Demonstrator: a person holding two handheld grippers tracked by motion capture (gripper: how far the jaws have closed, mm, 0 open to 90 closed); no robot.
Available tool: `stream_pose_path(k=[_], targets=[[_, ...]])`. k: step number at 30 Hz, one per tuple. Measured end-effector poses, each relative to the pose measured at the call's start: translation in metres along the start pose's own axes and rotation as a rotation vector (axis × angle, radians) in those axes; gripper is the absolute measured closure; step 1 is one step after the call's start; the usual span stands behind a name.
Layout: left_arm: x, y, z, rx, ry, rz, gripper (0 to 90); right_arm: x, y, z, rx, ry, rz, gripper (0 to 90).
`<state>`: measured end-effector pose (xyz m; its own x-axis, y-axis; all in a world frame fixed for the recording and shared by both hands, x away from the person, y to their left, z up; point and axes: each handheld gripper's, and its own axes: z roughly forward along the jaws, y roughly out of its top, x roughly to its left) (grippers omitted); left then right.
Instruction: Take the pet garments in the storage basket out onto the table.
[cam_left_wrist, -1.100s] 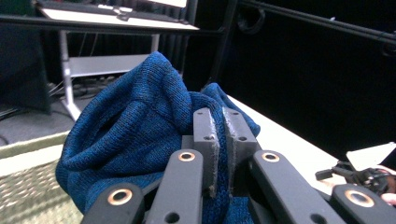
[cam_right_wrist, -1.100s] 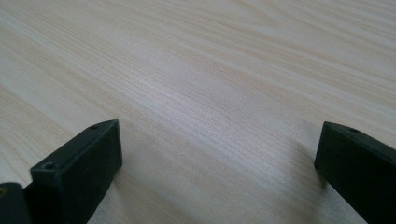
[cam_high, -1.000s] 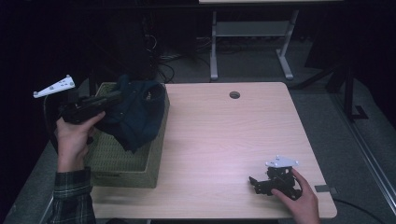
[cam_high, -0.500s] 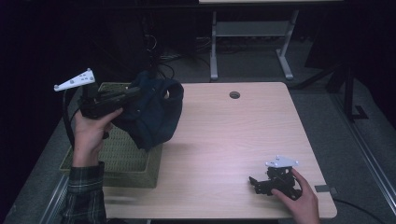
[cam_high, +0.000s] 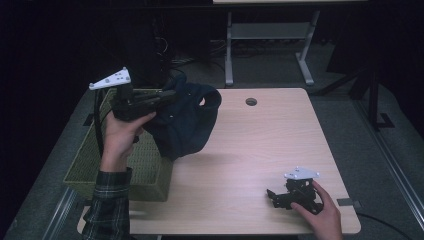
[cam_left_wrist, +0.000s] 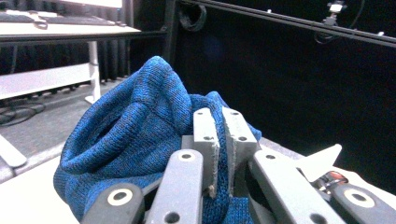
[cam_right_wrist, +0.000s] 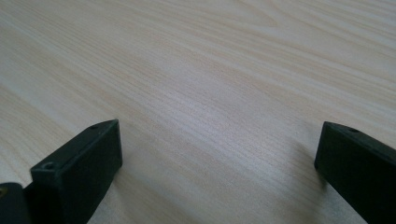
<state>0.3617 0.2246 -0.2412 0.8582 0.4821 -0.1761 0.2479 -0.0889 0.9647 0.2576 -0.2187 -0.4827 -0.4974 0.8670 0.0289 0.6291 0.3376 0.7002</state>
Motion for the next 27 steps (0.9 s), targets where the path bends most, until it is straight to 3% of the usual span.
stream_pose_path(k=[14,27], targets=[[-0.013,0.0,0.052,0.051,-0.085,0.016,85.0,0.0,0.0,0.0,0.0,-0.001,-0.002,0.5],[-0.019,-0.017,0.106,0.128,-0.139,0.021,85.1,0.0,0.0,0.0,0.0,-0.001,-0.002,0.5]])
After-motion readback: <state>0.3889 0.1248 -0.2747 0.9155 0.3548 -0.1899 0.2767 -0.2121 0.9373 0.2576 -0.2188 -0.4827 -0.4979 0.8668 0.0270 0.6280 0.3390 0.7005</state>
